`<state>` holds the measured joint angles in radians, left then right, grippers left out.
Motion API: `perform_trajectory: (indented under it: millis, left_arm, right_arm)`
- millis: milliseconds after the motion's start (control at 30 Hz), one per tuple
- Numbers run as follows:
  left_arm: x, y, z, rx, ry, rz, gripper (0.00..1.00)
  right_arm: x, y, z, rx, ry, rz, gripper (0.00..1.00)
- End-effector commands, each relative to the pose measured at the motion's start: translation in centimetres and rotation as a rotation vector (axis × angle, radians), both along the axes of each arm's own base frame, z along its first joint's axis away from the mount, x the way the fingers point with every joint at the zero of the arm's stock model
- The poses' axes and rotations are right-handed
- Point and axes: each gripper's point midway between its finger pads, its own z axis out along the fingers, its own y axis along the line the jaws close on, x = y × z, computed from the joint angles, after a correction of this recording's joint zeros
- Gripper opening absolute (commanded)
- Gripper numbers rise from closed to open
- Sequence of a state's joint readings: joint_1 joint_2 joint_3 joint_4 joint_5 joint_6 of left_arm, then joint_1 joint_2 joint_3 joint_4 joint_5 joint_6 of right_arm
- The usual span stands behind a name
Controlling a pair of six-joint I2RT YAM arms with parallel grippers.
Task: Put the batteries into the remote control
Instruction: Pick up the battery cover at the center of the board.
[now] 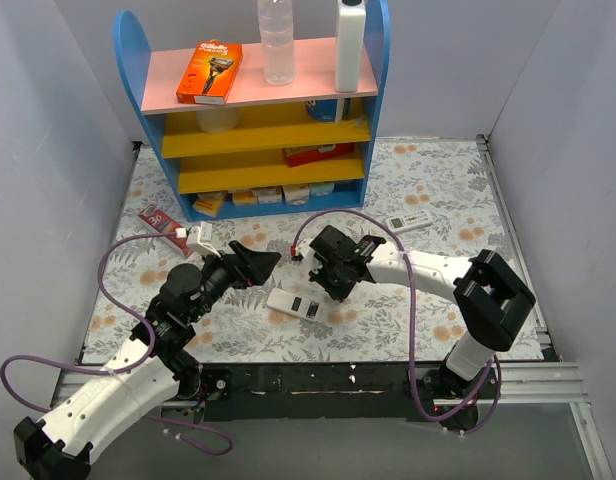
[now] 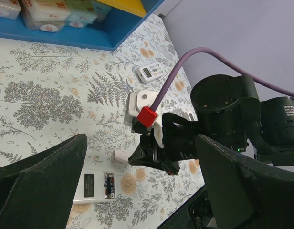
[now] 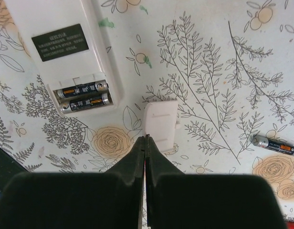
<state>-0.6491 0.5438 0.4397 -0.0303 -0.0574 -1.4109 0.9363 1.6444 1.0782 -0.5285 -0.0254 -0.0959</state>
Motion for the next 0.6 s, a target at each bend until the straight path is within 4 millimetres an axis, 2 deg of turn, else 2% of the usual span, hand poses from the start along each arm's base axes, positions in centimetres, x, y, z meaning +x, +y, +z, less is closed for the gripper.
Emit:
perform_trajectory:
  millis: [0,133,267,567]
  left_arm:
    - [-0.21,0.05,-0.01,-0.001,-0.004,-0.007,0.98]
    - [-0.16,0.0,-0.21,0.002,0.003,-0.007,0.98]
    - [-0.13,0.01,-0.18,0.003,0.003,-0.005,0.98]
    - [-0.13,0.25,-0.27,0.005,0.004,0.006,0.98]
  right_arm:
    - [-0.58,-1.27,-1.01,-0.043,0.024,-0.042,0.01]
    - [-0.78,-1.47,-1.24,-0.047,0.027,-0.045,0.03]
    - [-0.34,-1.75,-1.59,-0.075,0.004,-0.056,0.17]
    - [-0.16,-1.14,-1.61,-0.094,-0.016,-0.044,0.34]
